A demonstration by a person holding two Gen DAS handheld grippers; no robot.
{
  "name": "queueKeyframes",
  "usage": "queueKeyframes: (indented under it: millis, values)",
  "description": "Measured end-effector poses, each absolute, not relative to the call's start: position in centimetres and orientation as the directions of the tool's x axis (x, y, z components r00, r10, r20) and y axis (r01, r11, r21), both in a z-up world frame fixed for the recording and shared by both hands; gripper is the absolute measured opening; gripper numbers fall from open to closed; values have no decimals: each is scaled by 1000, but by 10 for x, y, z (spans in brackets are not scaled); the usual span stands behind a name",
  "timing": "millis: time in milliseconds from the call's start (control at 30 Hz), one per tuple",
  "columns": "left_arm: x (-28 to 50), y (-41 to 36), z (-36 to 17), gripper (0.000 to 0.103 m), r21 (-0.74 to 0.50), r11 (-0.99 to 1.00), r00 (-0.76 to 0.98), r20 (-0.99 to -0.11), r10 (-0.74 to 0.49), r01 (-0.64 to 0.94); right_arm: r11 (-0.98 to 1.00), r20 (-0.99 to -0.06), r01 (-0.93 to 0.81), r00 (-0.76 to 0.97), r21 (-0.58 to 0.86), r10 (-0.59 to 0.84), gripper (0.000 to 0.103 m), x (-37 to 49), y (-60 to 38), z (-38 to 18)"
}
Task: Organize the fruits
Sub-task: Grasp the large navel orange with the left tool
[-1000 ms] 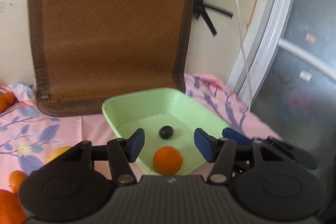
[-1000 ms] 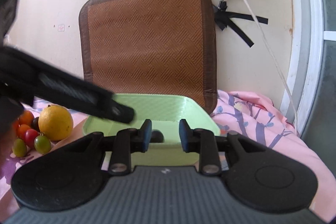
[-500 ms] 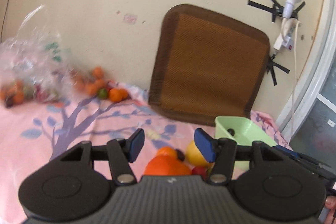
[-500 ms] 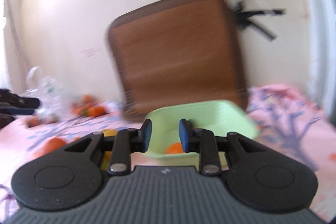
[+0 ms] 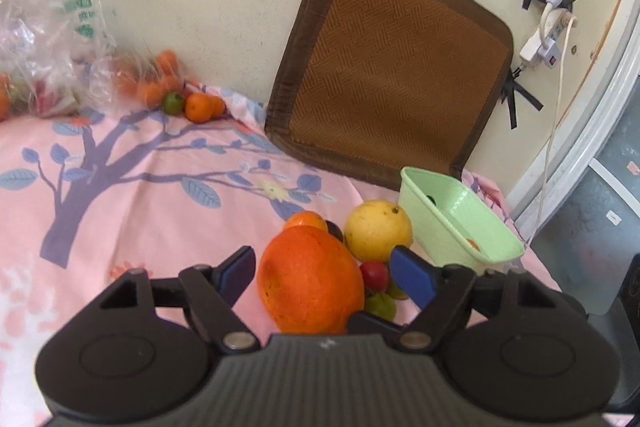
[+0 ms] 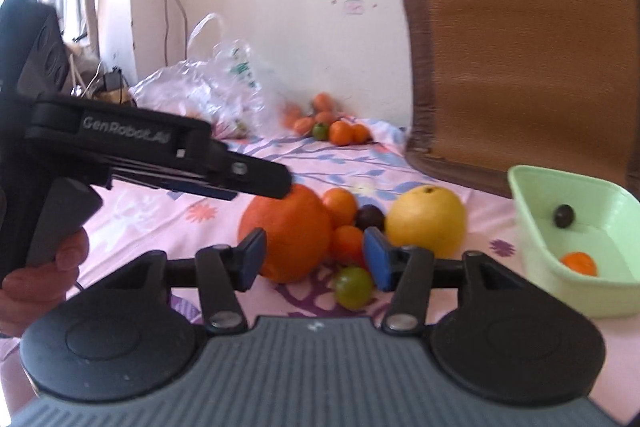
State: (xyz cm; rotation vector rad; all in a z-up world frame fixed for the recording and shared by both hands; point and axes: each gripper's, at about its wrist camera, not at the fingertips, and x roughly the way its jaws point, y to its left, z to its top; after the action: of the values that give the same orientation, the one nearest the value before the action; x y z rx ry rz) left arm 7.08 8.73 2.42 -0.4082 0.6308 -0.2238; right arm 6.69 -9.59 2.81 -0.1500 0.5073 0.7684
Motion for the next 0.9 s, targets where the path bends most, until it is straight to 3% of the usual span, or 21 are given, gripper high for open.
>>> queueKeyframes:
  millis: [200, 300, 433, 700, 900]
  values:
    - [76, 92, 12, 77, -472, 880, 773, -535, -339, 59, 673, -497, -738, 598, -35, 629, 66, 64, -69, 22]
    - [76, 94, 9, 65, -471, 881, 776, -536, -333, 53, 687, -519, -724, 613, -66, 596, 68, 67, -58, 14]
    - [68, 99, 13, 62, -499, 866, 790, -520, -326, 28, 698, -499, -711, 635, -80, 589, 66, 62, -55, 14]
    - [87, 58, 68, 60, -446, 882, 825, -436, -360, 150, 779, -308, -607, 779, -156, 546, 65, 52, -87, 41]
    - [137, -20, 81, 60, -410, 866, 772, -437, -462, 287, 877, -274, -463, 866, -131, 417, 65, 78, -150, 51]
